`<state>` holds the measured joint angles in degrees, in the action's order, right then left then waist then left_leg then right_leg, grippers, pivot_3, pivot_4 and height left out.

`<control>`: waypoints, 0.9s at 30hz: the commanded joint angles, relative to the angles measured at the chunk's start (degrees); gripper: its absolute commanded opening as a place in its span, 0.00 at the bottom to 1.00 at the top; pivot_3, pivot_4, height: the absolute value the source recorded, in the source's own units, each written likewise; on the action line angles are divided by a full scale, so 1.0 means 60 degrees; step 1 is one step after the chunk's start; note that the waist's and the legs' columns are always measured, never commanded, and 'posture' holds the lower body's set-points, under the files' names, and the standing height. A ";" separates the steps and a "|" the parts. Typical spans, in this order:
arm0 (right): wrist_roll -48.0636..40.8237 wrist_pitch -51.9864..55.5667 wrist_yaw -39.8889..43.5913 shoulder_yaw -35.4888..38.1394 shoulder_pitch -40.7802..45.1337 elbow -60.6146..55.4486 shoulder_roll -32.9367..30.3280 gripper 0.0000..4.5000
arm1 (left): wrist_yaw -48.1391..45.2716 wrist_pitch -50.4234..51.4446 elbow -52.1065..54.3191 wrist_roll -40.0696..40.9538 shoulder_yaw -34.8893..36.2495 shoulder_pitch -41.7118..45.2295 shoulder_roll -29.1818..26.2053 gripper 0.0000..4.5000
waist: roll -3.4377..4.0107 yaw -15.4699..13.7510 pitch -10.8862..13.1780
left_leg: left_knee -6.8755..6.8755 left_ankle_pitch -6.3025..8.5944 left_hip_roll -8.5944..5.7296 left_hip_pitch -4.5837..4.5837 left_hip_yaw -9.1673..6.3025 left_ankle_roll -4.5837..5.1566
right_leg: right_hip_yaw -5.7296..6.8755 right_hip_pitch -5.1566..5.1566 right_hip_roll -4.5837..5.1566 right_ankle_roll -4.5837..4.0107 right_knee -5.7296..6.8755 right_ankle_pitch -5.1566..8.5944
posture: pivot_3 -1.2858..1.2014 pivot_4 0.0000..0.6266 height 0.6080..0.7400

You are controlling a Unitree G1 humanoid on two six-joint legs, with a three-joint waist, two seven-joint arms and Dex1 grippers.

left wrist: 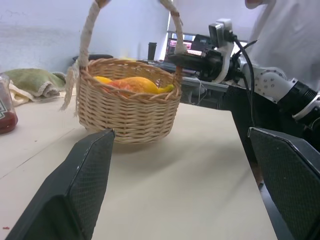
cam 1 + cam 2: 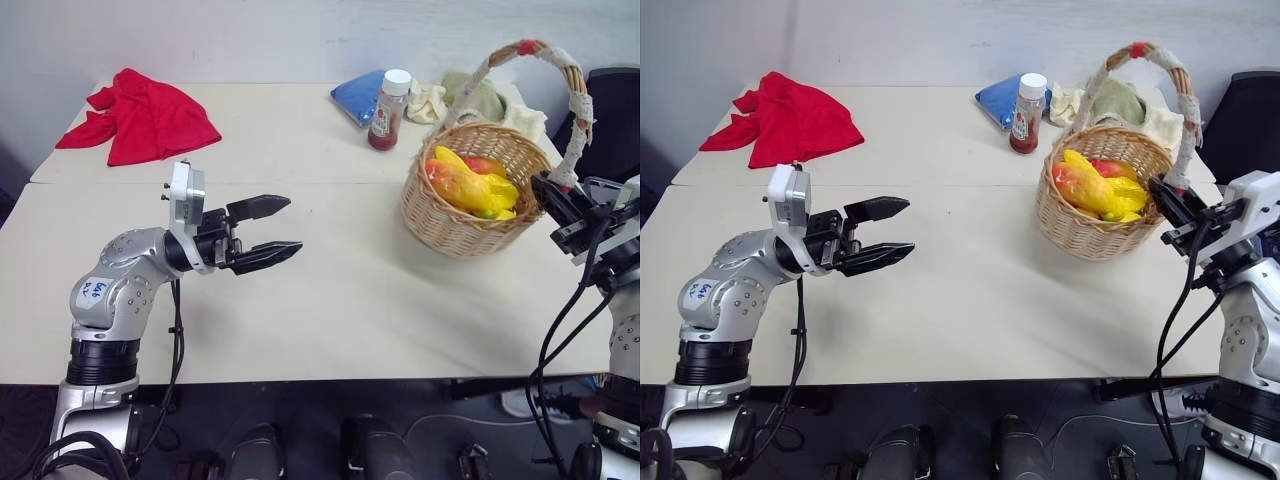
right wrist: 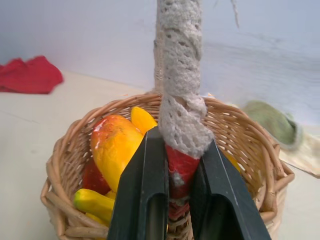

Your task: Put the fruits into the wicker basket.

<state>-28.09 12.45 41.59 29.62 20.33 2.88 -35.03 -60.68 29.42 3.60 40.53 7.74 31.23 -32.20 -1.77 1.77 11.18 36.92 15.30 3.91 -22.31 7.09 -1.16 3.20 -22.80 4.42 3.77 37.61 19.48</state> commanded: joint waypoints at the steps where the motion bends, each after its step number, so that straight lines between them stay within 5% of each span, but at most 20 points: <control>1: 0.0164 -0.0512 -0.0196 0.0069 0.0325 0.0696 -0.0207 0.11 | -0.0113 -0.0253 0.0092 -0.0138 0.0022 -0.0008 -0.0096 1.00 | 0.0000 -0.0016 0.0000 | 0.0001 -0.0001 0.0001 0.0000 0.0000 0.0000 | -0.0001 0.0000 0.0001 0.0000 0.0000 0.0000 | 0.52 0.24 1.00; 12: -0.0433 -0.0633 0.0557 0.0974 -0.1349 -0.0487 -0.0960 0.96 | -0.0130 -0.0643 -0.0128 -0.0586 0.0766 -0.1425 -0.0940 1.00 | 0.0007 -0.0046 0.0000 | -0.0008 -0.0001 0.0003 0.0000 -0.0001 0.0002 | -0.0007 0.0000 0.0008 0.0002 -0.0006 0.0000 | 0.52 0.24 1.00; 18: -0.0549 -0.1046 0.1767 0.1627 -0.3568 -0.1784 -0.1568 0.99 | -0.0053 -0.1635 -0.0208 -0.1543 0.1169 -0.2996 -0.1670 1.00 | 0.0007 -0.0042 0.0000 | -0.0018 0.0040 0.0004 0.0004 -0.0006 0.0068 | -0.0004 0.0012 0.0012 0.0007 -0.0027 -0.0003 | 0.52 0.24 1.00; 22: -0.0409 -0.1463 0.3241 0.0423 -0.5499 -0.3565 -0.1508 0.99 | -0.0050 -0.2676 -0.0332 -0.2347 0.1405 -0.4043 -0.2163 1.00 | 0.0009 0.0003 -0.0003 | -0.0091 0.0048 0.0004 0.0041 -0.0005 0.0059 | -0.0007 0.0025 0.0012 0.0005 -0.0048 -0.0002 | 0.52 0.24 1.00; 27: 0.0076 -0.1828 0.3068 -0.1686 -0.4716 -0.3429 -0.0756 0.99 | 0.0561 -0.3279 0.0119 -0.2756 0.1559 -0.4832 -0.1925 1.00 | 0.0005 0.0028 -0.0004 | -0.0100 0.0041 0.0004 0.0052 -0.0001 0.0065 | -0.0009 0.0029 0.0022 0.0001 -0.0047 -0.0005 | 0.52 0.24 1.00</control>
<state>-27.85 2.48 60.64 21.14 -9.22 -16.50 -39.97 -58.50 11.64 2.02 24.90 15.63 2.93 -43.58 -1.74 1.94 11.16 36.32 15.55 3.92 -22.00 7.08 -0.76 3.15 -22.64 4.56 3.77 37.35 19.45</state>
